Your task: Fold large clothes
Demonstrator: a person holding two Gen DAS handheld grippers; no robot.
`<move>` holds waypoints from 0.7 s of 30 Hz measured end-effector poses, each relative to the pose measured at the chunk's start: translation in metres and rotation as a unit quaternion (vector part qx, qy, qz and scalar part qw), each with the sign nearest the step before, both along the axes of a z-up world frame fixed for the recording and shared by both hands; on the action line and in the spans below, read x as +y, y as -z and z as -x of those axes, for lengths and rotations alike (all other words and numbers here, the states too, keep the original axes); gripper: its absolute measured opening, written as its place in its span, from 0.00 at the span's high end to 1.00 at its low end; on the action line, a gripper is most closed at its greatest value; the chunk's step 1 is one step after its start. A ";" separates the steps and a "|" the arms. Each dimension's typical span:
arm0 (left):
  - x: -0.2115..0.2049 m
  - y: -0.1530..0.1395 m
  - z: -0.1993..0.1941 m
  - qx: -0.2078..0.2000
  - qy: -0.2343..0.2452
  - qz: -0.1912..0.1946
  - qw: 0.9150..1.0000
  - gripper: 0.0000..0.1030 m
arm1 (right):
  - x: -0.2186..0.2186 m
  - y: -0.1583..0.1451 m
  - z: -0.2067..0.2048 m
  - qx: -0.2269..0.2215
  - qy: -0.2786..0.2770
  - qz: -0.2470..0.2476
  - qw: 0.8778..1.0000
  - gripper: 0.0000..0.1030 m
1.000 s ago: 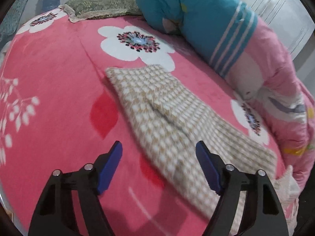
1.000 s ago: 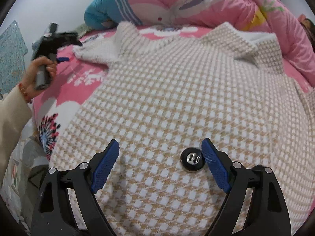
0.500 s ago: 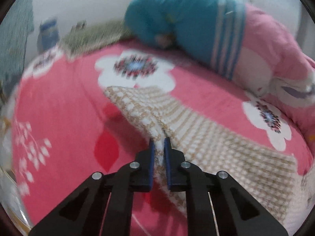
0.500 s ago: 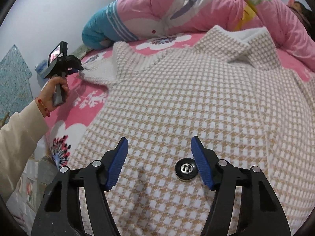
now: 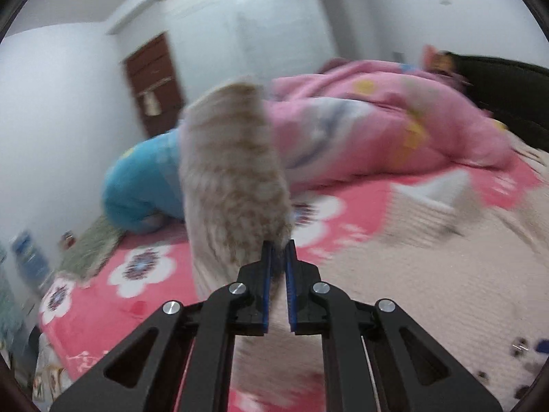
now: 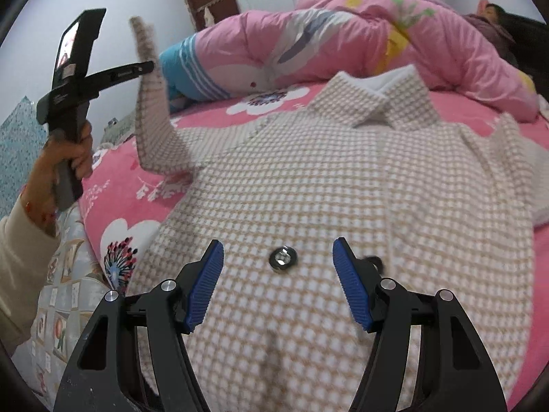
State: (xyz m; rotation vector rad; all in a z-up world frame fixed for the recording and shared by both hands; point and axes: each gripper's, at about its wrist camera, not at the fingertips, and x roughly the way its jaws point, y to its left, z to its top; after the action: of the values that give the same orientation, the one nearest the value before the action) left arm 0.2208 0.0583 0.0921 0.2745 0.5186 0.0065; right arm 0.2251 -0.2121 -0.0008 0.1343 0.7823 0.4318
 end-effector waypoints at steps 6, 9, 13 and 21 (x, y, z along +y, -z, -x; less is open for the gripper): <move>-0.066 0.058 0.030 0.091 0.074 0.006 0.993 0.90 | -0.029 0.006 0.019 0.016 0.019 -0.012 1.000 0.40; -0.081 0.107 0.035 0.174 0.078 0.016 0.982 0.89 | -0.043 0.016 0.020 0.047 0.032 -0.017 0.998 0.38; -0.078 0.140 0.041 0.224 0.057 0.025 0.973 0.79 | -0.055 0.027 0.016 0.085 0.048 -0.023 0.995 0.28; -0.060 0.126 0.077 0.203 0.094 0.069 0.972 0.15 | -0.052 0.050 -0.008 0.139 0.060 -0.005 0.988 0.18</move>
State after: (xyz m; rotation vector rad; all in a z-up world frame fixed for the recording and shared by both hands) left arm 0.1433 -0.0021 -0.0343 0.1874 0.8949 -0.2734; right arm 0.2330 -0.2641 -0.0509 0.2539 1.0408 0.3065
